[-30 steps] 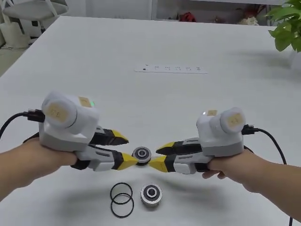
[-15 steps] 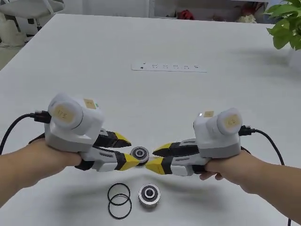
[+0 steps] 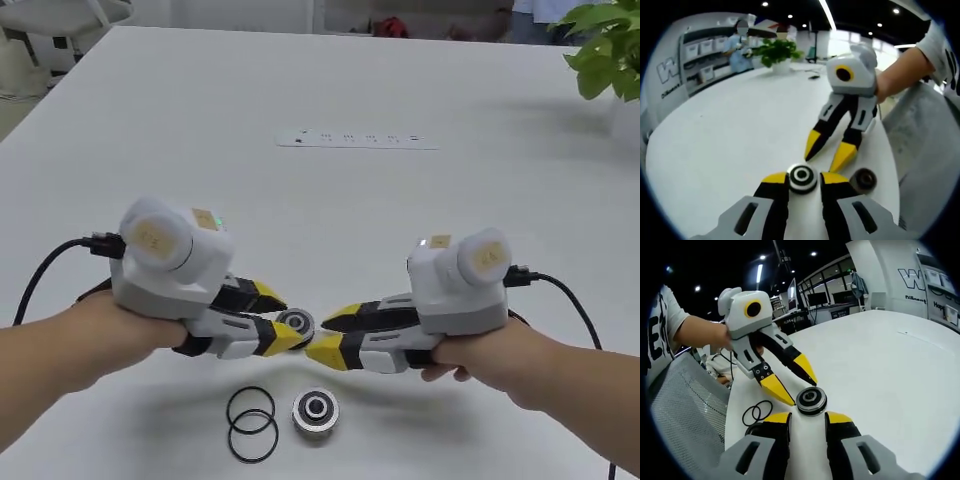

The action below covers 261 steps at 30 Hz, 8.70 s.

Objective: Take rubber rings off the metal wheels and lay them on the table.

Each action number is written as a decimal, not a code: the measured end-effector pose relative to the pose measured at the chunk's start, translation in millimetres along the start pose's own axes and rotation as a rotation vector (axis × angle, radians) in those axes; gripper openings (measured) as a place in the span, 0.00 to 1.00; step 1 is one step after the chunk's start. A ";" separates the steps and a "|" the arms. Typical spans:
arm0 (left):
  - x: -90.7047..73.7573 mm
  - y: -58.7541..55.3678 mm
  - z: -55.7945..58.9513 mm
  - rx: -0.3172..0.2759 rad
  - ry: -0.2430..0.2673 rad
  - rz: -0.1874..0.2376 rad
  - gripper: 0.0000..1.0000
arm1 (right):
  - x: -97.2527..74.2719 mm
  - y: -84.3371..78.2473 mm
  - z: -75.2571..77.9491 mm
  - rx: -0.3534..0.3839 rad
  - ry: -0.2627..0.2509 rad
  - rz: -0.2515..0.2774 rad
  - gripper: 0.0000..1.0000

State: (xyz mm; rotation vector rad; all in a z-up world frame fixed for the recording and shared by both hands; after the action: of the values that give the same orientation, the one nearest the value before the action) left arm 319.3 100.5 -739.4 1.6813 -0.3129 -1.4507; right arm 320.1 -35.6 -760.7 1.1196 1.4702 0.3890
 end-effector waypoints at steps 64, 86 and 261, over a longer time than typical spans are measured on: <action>6.2 -3.1 -0.5 0.000 0.053 0.018 0.14 | 14.5 3.2 -2.5 -0.125 -0.109 0.000 0.18; 6.1 -4.0 0.4 -0.005 0.055 0.027 0.14 | 8.4 -1.3 -0.6 -0.099 -0.109 -0.002 0.05; -83.8 -10.5 15.5 -0.015 0.167 0.114 0.41 | -10.5 33.3 -37.2 0.155 0.027 0.176 0.00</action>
State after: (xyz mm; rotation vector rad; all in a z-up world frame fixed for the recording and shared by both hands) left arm 277.7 156.5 -689.5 1.7307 -0.2999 -1.2182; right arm 298.7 -14.9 -719.3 1.3782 1.4493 0.4184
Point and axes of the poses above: the centre of the closed fingertips' face, and the gripper's own axes: x roughly forward along the fingers, z roughly to its right, y roughly out of its top, the point moved 8 cm from there along -x, roughly backward along the fingers, and after that the axes turned 7 degrees about -z, right-handed, at the moved point
